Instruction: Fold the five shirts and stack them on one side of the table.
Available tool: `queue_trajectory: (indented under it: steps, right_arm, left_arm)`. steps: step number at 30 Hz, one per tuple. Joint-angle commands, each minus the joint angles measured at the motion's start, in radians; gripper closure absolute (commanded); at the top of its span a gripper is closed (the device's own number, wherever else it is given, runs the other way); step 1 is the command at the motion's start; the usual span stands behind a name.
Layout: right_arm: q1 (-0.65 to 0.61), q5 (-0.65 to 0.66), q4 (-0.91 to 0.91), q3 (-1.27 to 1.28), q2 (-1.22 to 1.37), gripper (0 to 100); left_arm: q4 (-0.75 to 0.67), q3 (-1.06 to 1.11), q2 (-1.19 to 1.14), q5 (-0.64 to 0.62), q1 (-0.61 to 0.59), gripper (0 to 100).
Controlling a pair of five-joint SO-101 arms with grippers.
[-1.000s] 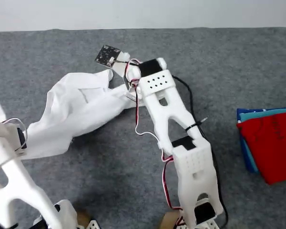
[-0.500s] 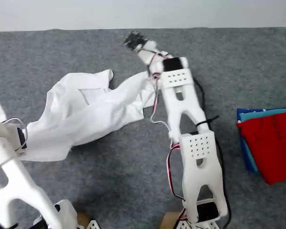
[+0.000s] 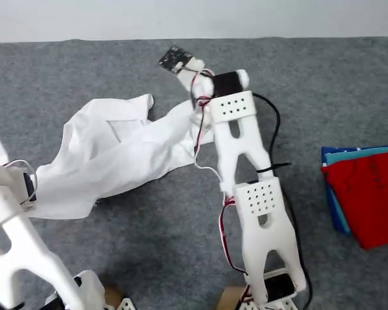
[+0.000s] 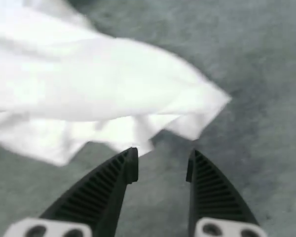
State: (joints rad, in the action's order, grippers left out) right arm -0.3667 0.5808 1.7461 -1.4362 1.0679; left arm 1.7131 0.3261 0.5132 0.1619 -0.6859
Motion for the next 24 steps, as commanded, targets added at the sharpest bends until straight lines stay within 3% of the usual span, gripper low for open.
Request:
queue_trajectory:
  steps: [1,8,14,24]
  right_arm:
    - [-0.028,-0.071,0.050,-0.054,-0.030,81.9]
    - [-0.101,-0.149,0.048,0.014,-0.031,81.2]
    - [-0.153,-0.298,0.050,0.104,-0.087,71.4]
    - [-0.177,-0.321,0.013,0.324,-0.139,71.3]
  left_arm:
    - [-0.003,-0.005,0.025,-0.011,0.000,100]
    - [-0.003,-0.005,0.025,-0.011,0.000,100]
    - [-0.003,-0.005,0.025,-0.009,0.000,100]
    - [-0.003,-0.005,0.025,-0.008,0.002,100]
